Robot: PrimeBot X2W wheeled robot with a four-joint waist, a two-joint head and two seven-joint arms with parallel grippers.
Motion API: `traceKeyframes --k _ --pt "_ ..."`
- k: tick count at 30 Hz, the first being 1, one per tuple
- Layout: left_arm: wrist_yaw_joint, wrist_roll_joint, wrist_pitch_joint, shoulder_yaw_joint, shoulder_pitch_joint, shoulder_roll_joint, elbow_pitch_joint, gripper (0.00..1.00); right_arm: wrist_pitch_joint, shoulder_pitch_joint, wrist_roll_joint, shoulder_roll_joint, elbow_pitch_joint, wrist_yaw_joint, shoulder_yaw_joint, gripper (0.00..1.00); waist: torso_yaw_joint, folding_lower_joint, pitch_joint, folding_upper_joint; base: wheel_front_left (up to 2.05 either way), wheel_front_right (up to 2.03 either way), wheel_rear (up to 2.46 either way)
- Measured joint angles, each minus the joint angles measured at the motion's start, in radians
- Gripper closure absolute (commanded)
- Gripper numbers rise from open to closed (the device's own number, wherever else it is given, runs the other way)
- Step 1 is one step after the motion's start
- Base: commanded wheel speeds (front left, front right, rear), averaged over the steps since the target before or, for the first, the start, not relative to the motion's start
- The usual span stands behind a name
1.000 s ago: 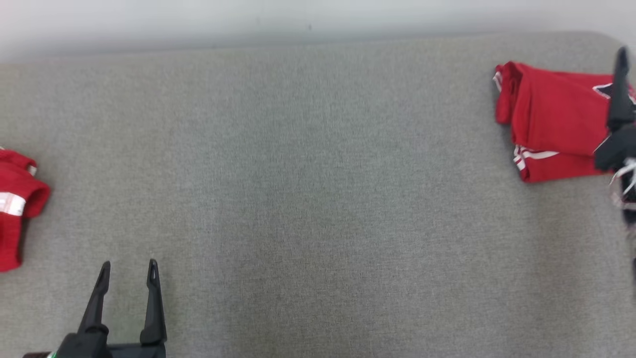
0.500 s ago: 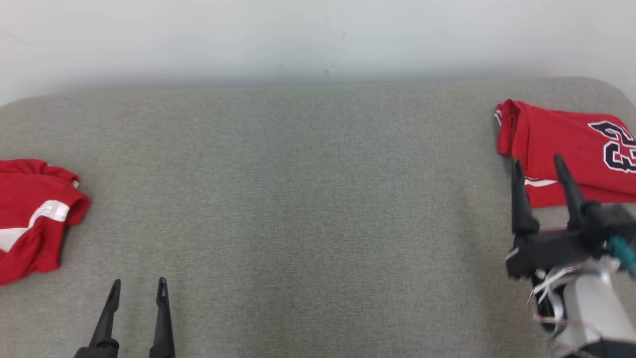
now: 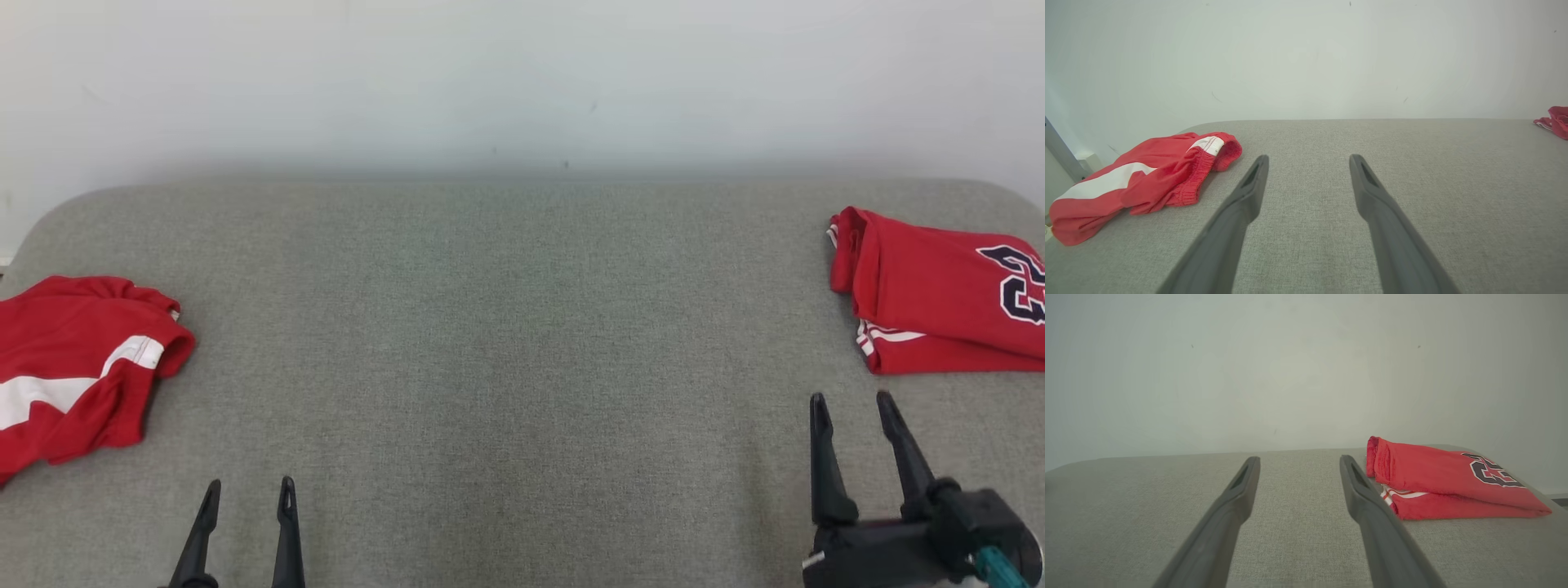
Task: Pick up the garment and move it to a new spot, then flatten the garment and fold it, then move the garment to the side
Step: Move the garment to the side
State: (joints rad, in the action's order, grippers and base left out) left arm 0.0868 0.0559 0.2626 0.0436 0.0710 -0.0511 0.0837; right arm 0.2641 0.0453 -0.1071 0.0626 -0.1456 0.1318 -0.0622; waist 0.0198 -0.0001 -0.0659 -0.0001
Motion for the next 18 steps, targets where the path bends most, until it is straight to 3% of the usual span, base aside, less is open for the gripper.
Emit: traceKeyframes --k 8,18 --pt "-0.008 0.007 0.000 -0.013 0.024 0.000 0.007 0.00 0.000 -0.108 -0.017 -0.010 0.031 0.000 0.009 0.00 0.000 0.0000 0.032 0.0000 0.00 0.00 0.00" --pt "-0.013 0.000 0.000 -0.025 0.034 0.000 0.024 0.00 0.000 -0.133 -0.059 -0.012 0.016 0.000 0.036 0.00 -0.006 0.0001 0.050 0.0001 0.00 0.00 0.00"
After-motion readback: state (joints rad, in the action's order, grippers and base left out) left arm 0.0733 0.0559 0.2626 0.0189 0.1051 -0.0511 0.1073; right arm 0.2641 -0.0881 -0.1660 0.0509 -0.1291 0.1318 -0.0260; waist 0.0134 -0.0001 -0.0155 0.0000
